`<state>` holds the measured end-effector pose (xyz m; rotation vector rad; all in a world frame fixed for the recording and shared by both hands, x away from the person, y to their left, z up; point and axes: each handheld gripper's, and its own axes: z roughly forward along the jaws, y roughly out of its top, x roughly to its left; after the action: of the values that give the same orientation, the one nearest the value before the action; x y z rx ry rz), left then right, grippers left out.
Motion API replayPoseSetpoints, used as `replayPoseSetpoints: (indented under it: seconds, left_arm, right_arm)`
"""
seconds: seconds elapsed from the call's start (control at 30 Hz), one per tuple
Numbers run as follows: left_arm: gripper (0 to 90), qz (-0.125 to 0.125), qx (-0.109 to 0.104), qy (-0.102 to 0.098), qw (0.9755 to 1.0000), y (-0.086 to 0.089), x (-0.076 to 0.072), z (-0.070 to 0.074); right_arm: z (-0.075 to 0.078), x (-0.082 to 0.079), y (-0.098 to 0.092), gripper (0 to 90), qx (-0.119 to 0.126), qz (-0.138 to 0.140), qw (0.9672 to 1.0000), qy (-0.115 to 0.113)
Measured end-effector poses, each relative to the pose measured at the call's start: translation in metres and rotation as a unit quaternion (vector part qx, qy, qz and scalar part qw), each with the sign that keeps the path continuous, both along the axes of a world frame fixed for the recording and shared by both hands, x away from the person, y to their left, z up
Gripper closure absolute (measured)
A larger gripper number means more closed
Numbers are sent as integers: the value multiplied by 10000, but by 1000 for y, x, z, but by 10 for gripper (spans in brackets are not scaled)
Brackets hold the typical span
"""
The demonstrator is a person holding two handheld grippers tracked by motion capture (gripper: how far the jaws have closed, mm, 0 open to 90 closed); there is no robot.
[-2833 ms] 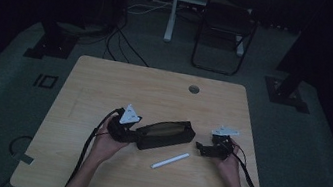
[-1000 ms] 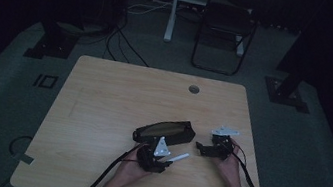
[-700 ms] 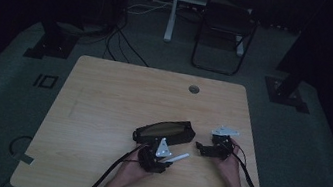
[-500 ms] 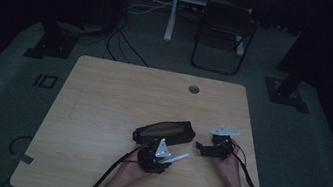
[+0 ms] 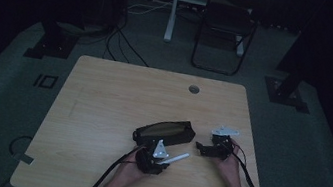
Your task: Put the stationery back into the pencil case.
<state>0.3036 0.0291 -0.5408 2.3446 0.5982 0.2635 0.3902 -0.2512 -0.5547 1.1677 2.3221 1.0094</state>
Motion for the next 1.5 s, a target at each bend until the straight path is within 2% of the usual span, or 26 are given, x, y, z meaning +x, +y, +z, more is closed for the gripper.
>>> replayPoseSetpoints:
  seconds: [0.4, 0.63, 0.83, 1.07, 1.13, 1.27, 1.5]
  left_arm:
    - [711, -121, -13, 144, 9998, 9, -1, 1]
    - [775, -140, -22, 205, 9997, 15, 0, 2]
    - [780, -234, -5, 239, 9994, 20, -1, 2]
    - [784, -317, -67, 175, 9993, 26, -2, 1]
    - [784, -382, -13, 109, 9992, 28, -2, 1]
    - [785, -430, 21, 123, 9990, 31, 0, 2]
    - [788, -359, 22, 41, 9993, 36, -1, 1]
  right_arm:
    - [0, 0, 0, 132, 1, 0, 10000, 0]
    - [0, 0, 0, 132, 1, 0, 10000, -1]
    - [0, 0, 0, 133, 0, 0, 10000, 0]
    - [0, 0, 0, 133, -2, 3, 10000, -1]
    - [0, 0, 0, 133, -2, 3, 10000, -1]
    - [0, 0, 0, 133, -3, 5, 10000, -1]
    - [0, 0, 0, 132, -1, 1, 10000, 0]
